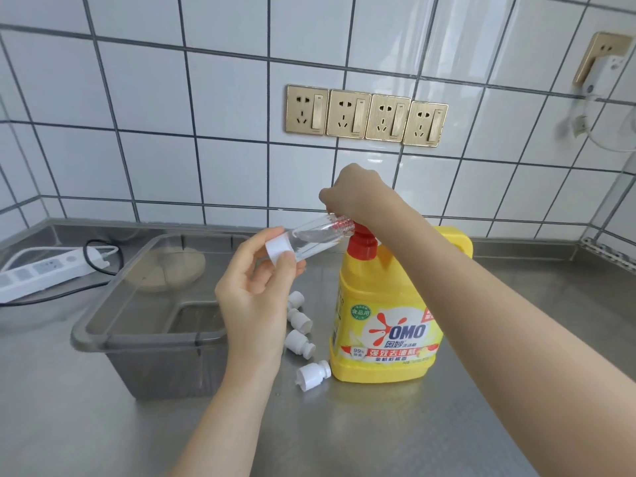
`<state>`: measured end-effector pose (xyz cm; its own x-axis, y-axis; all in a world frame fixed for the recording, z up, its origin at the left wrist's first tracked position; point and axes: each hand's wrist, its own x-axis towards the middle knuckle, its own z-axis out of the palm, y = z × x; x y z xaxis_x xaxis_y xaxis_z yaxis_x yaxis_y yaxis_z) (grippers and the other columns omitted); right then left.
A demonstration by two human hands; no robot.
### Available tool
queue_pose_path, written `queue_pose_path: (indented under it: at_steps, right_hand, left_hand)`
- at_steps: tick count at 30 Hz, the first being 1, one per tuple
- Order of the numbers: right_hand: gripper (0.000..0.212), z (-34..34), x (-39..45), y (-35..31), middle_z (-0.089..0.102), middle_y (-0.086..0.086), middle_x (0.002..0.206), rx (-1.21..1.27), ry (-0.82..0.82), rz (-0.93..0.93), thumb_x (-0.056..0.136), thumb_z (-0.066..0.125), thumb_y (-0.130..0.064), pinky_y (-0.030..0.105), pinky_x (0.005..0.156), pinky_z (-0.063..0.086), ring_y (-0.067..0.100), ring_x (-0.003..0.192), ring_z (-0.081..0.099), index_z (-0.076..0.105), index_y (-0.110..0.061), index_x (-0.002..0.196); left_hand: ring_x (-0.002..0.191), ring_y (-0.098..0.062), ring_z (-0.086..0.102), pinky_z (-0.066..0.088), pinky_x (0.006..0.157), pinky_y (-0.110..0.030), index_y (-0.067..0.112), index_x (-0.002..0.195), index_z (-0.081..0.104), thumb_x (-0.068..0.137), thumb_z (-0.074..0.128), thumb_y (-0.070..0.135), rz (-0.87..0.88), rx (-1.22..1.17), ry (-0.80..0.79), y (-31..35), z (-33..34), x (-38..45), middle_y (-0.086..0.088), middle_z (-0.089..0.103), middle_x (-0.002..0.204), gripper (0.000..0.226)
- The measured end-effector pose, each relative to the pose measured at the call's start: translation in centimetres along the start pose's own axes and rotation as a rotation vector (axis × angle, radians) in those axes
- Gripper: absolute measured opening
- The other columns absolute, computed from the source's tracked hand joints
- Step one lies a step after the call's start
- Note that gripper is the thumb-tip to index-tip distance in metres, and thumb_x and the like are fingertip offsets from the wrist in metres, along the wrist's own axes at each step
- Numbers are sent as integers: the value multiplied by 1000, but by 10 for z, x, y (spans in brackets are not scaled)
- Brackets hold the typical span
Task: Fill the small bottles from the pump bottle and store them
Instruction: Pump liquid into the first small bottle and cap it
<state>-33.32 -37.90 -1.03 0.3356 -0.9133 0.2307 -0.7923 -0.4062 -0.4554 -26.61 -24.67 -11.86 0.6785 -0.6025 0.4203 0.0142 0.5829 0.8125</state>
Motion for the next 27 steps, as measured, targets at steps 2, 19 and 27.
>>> queue_pose_path:
  at_steps: [2, 19, 27]
  right_hand:
    - [25, -5, 1, -2, 59, 9, 77, 23, 19, -24, 84, 47, -14, 20, 47, 33, 20, 52, 42, 66, 1, 92]
    - [32, -19, 4, -10, 55, 9, 73, -1, -94, -62, 88, 51, -18, 16, 46, 38, 18, 44, 50, 69, 3, 104]
    - [29, -10, 2, -3, 37, 3, 62, -84, -169, 56, 92, 50, -21, 22, 48, 27, 18, 49, 34, 38, -11, 68]
  left_hand:
    - [77, -12, 73, 57, 76, -22, 14, 107, 69, 90, 60, -3, -14, -37, -15, 3, 0, 0, 5, 75, 92, 25]
    - [93, -19, 74, 57, 83, -26, 29, 116, 64, 84, 64, 19, 50, -119, -103, 7, 1, -1, 4, 76, 104, 34]
    - [83, -17, 74, 57, 80, -27, 25, 113, 67, 92, 61, 3, 44, -81, -90, -1, -1, 0, 4, 75, 96, 31]
